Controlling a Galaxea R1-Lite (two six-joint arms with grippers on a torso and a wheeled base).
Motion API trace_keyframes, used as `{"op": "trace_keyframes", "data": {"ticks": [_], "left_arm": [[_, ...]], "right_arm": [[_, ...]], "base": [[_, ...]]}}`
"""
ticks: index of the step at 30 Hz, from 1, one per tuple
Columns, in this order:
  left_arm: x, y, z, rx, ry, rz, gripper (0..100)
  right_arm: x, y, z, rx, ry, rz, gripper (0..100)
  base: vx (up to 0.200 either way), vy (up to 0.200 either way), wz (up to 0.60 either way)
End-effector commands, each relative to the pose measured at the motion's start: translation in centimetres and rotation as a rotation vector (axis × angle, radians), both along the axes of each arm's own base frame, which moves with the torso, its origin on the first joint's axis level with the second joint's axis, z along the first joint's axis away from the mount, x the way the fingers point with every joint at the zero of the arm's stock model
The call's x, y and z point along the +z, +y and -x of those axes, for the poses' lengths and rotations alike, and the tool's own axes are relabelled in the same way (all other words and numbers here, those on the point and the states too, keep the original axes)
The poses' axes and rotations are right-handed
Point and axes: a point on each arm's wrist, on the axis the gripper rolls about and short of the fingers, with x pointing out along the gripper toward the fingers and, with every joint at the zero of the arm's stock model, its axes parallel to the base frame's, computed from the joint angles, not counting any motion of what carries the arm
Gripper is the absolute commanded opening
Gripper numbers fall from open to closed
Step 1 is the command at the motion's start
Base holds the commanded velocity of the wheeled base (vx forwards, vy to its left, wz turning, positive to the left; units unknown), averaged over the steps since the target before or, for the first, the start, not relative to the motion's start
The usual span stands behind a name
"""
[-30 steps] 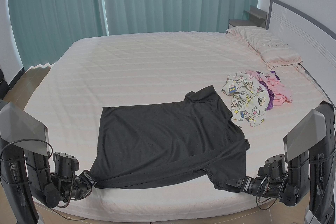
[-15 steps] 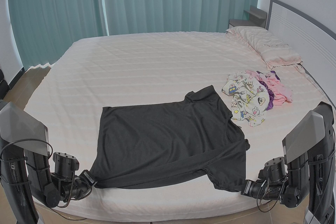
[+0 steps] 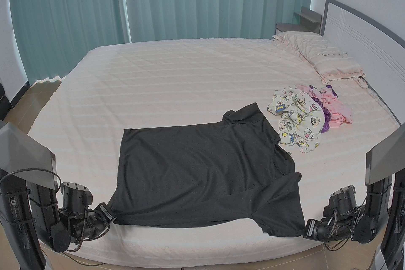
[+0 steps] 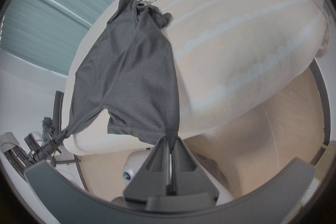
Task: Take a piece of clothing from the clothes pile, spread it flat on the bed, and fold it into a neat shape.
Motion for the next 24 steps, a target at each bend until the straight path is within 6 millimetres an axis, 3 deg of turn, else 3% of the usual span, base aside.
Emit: {"op": "trace_keyframes", "data": {"ticks": [1,5,12,24], "left_arm": [[0.9,0.1,0.9,-0.039,-0.030,-0.043,0],[1.2,0.0,1.0,-0.072,-0.044,-0.091,0],[2.5,-0.2,2.9,-0.189,0.031,-0.277,0],[1.1,-1.5,4.1,-0.283,0.157,-0.388,0]], "right_arm": [[3.1,-0.4,1.7,0.070,-0.028,0.025,0],[3.7,-0.7,2.8,0.107,0.011,0.055,0],[3.5,-0.7,3.8,0.133,0.088,0.088,0],[3.8,-0.8,5.2,0.174,0.169,0.120,0]], "base": [[0.000,0.000,0.00],[0.000,0.000,0.00],[0.000,0.000,0.00],[0.000,0.000,0.00]]}}
